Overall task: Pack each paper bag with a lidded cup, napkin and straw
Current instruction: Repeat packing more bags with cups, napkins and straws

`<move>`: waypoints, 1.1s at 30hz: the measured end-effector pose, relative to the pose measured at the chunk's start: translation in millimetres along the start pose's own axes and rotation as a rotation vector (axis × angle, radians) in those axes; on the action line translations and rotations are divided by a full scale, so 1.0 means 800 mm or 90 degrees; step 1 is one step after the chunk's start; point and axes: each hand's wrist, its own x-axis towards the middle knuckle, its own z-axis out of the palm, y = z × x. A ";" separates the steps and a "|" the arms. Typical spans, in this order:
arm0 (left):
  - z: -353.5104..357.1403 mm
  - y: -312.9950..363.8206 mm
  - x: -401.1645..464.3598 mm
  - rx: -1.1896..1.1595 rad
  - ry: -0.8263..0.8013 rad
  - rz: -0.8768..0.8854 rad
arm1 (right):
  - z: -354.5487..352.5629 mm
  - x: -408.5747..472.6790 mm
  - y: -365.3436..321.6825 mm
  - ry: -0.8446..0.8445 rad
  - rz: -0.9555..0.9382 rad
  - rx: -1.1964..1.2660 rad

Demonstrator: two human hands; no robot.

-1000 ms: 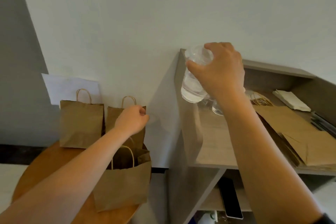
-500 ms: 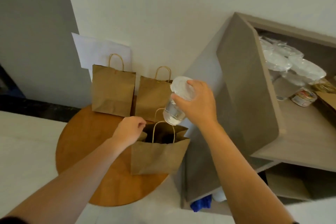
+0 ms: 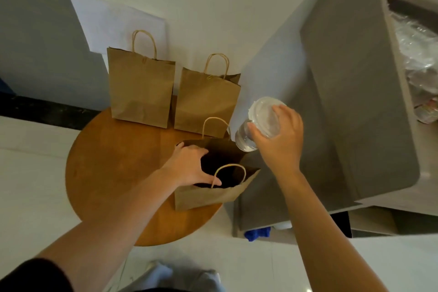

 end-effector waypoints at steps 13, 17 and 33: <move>0.034 -0.004 0.006 0.183 -0.011 0.031 | 0.072 -0.067 0.012 -0.251 -0.091 -0.005; 0.029 -0.003 -0.001 0.247 -0.046 0.072 | 0.088 -0.050 0.030 -0.434 -0.169 -0.120; 0.015 -0.019 -0.009 0.337 -0.114 0.021 | 0.207 -0.090 0.069 -0.733 -0.233 -0.340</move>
